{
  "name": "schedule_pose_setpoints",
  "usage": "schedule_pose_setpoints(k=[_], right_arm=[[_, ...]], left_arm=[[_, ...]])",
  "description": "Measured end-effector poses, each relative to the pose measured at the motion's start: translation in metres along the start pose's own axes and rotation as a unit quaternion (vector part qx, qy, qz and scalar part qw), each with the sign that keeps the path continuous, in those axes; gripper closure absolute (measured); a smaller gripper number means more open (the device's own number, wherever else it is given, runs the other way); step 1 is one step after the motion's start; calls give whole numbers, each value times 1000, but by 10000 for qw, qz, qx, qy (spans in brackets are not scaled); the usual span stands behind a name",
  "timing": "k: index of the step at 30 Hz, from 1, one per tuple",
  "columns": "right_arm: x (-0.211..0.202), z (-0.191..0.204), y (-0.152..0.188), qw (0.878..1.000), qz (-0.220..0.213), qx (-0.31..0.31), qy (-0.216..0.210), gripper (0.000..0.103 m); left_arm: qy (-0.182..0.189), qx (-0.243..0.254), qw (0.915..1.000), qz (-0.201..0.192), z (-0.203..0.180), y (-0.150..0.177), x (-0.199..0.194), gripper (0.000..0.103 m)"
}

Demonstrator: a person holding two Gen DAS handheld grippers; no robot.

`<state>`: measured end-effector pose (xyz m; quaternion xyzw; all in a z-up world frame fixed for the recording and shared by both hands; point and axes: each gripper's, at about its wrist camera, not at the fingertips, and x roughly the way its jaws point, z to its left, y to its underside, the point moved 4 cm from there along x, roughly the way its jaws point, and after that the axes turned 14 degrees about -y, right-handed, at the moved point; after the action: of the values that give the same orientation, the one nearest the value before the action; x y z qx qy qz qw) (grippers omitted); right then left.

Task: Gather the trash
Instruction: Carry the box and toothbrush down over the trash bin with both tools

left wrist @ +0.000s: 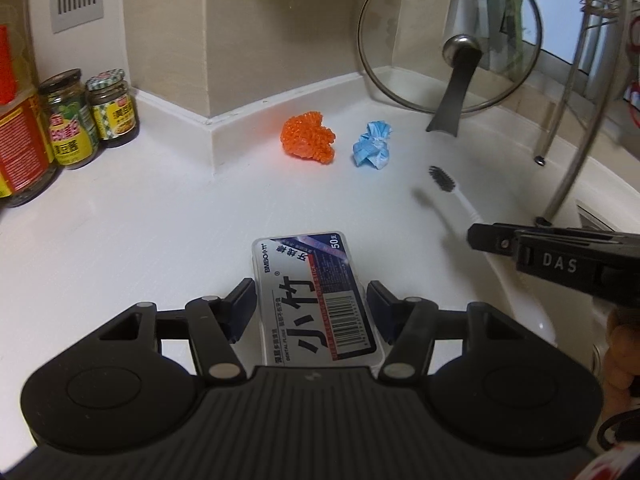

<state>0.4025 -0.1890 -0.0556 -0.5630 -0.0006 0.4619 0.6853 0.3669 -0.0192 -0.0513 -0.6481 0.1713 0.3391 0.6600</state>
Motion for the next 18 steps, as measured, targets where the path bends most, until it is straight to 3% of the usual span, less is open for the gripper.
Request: schedule_pose_setpoints(k=[9, 18], right_arm=[[-33, 64, 32, 9990, 13, 97, -438, 83], [-64, 117, 72, 9984, 68, -29, -562, 82]], left_arm=[[196, -109, 9997, -41, 40, 38, -58, 45], [337, -185, 9993, 46, 71, 86, -99, 45]])
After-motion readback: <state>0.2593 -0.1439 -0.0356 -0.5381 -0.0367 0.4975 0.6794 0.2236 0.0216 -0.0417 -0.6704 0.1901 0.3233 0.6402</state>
